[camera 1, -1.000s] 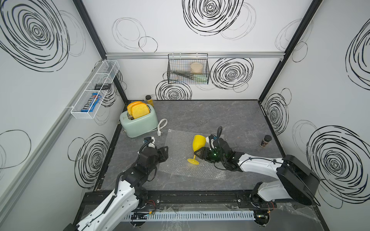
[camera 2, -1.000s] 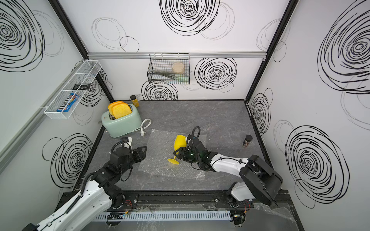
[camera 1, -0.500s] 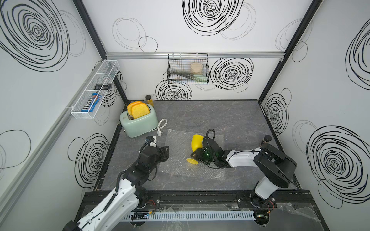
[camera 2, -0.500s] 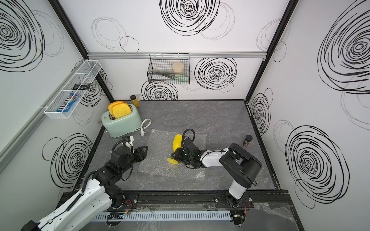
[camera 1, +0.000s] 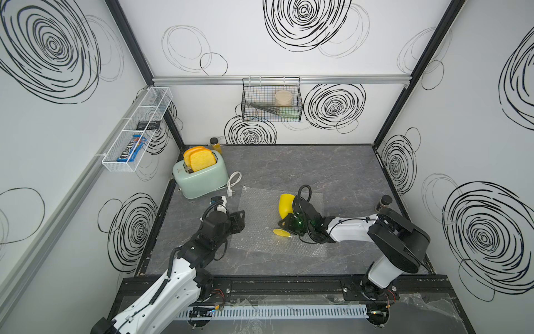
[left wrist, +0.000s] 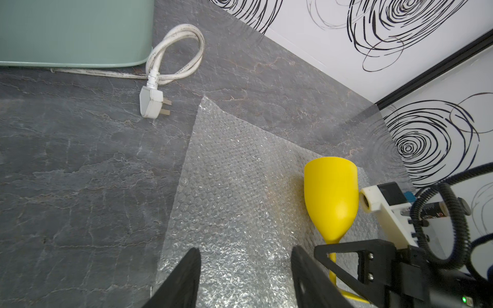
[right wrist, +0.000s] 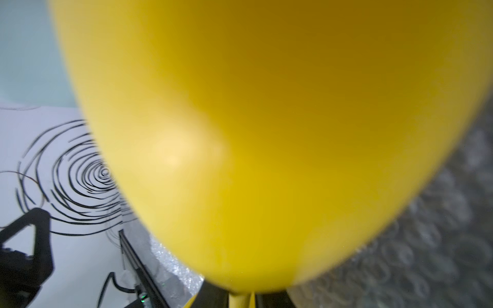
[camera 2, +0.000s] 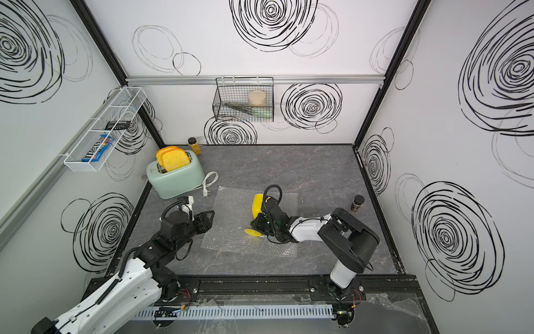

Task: Unpack wine glasses from bubble wrap
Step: Pick up the wine glass from the bubble wrap.

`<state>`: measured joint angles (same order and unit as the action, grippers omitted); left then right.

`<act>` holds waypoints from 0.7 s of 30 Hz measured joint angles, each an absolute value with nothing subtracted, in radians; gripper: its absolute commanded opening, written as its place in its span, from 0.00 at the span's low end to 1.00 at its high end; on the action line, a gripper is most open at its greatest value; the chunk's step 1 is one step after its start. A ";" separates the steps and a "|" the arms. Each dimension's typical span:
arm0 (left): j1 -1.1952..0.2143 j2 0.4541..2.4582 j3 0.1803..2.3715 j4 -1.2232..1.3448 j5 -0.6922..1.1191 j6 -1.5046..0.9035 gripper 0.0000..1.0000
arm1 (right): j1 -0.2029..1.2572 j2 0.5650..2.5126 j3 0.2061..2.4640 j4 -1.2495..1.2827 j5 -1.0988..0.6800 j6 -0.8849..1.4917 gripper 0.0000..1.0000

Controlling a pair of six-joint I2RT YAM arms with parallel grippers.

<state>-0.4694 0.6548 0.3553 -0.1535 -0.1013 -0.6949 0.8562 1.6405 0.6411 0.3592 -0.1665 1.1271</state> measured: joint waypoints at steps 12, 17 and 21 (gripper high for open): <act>-0.469 0.656 0.349 -0.147 -0.094 -0.695 0.59 | 0.853 1.531 0.607 0.346 -0.138 1.080 0.11; -0.469 0.662 0.349 -0.142 -0.091 -0.695 0.59 | 0.843 1.353 0.638 0.274 -0.038 0.953 0.11; -0.469 0.680 0.349 -0.127 -0.083 -0.695 0.59 | 0.797 1.231 0.665 0.252 0.102 0.804 0.12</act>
